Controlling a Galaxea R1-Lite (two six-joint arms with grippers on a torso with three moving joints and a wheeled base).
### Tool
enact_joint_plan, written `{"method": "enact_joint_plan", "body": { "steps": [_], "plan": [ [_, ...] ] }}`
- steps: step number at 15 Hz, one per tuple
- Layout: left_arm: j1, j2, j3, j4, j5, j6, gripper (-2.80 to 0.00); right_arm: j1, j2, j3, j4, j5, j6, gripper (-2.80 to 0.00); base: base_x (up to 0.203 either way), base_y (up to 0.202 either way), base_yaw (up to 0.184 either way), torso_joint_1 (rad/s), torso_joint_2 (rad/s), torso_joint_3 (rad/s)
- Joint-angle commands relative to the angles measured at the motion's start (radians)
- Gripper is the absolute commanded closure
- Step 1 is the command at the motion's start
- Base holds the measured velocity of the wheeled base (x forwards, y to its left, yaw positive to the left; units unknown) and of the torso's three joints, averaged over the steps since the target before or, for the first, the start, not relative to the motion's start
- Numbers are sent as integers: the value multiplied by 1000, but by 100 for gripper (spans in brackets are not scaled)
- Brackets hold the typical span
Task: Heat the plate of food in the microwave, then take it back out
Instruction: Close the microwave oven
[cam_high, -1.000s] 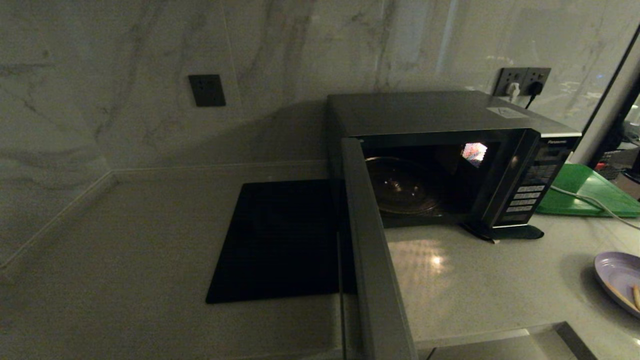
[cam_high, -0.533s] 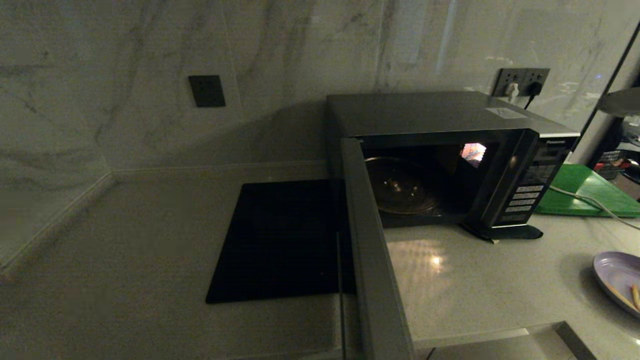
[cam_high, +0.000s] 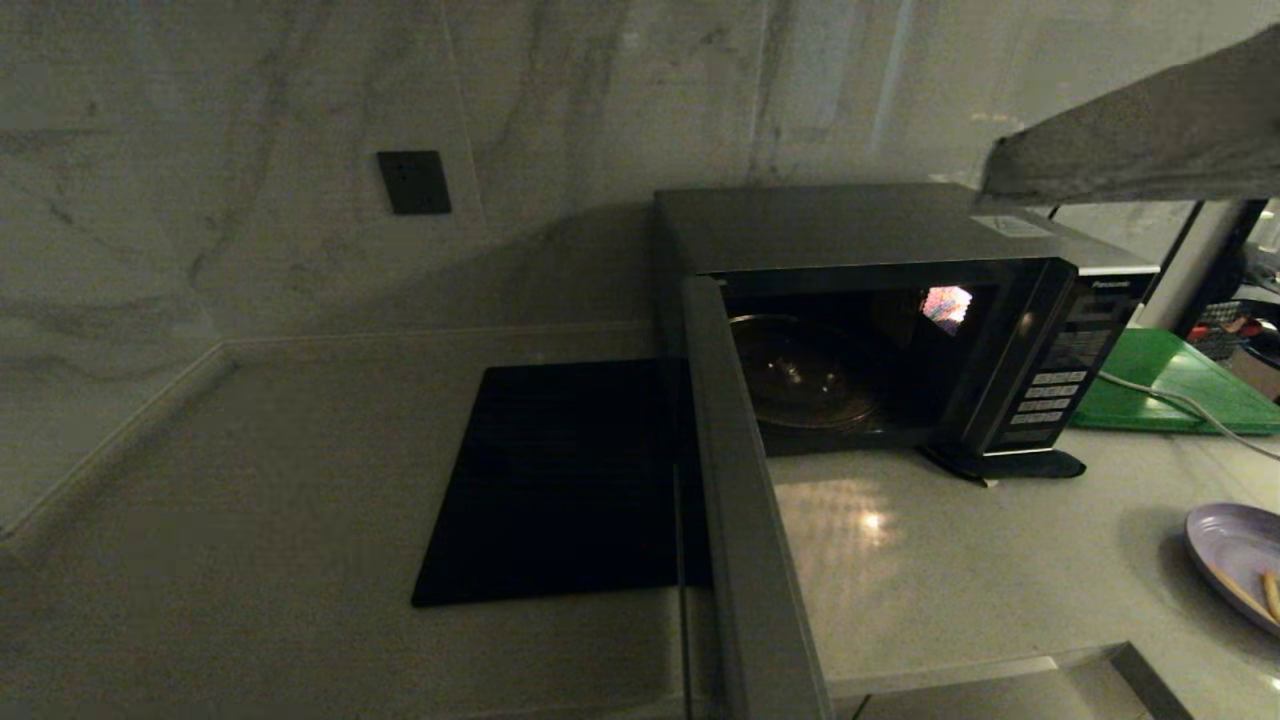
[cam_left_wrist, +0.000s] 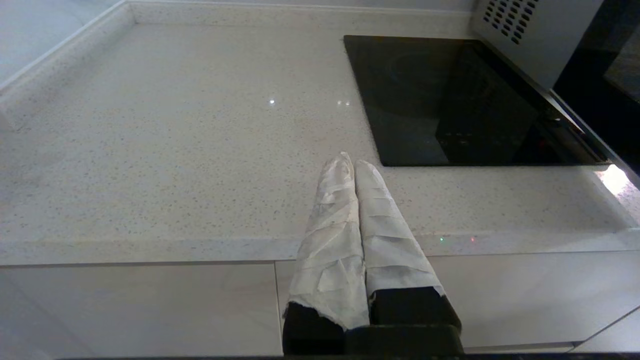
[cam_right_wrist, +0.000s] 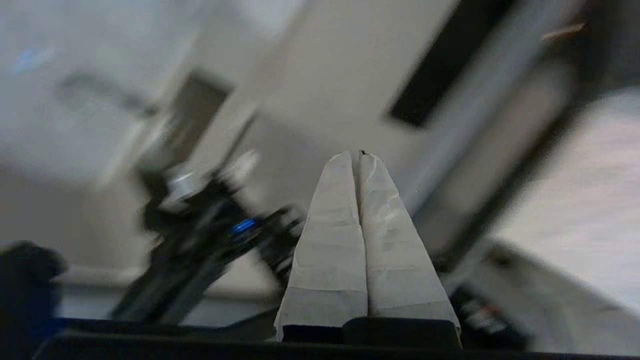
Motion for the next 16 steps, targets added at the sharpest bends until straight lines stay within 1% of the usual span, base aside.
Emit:
{"method": "enact_joint_plan", "body": {
  "steps": [1, 4, 6, 7, 10, 12, 13, 15, 16],
  "plan": [
    [0, 0, 0, 0, 2, -1, 0, 78, 167, -50, 4, 21, 17, 0, 0, 0, 0, 0, 0, 0],
    [0, 0, 0, 0, 2, -1, 0, 163, 271, -55, 5, 24, 25, 0, 0, 0, 0, 0, 0, 0],
    [0, 0, 0, 0, 0, -1, 0, 198, 314, -55, 11, 7, 25, 0, 0, 0, 0, 0, 0, 0],
    [0, 0, 0, 0, 0, -1, 0, 204, 331, -55, 20, -25, 26, 0, 0, 0, 0, 0, 0, 0],
    [0, 0, 0, 0, 0, -1, 0, 206, 370, -55, 64, -179, 50, 0, 0, 0, 0, 0, 0, 0],
    [0, 0, 0, 0, 0, -1, 0, 204, 371, -55, 106, -241, 61, 0, 0, 0, 0, 0, 0, 0],
    [0, 0, 0, 0, 2, -1, 0, 204, 371, -55, 115, -291, 66, 0, 0, 0, 0, 0, 0, 0],
    [0, 0, 0, 0, 2, -1, 0, 205, 371, -55, 126, -397, 113, 0, 0, 0, 0, 0, 0, 0],
    [0, 0, 0, 0, 2, -1, 0, 204, 372, -55, 127, -432, 131, 0, 0, 0, 0, 0, 0, 0]
  ]
}}
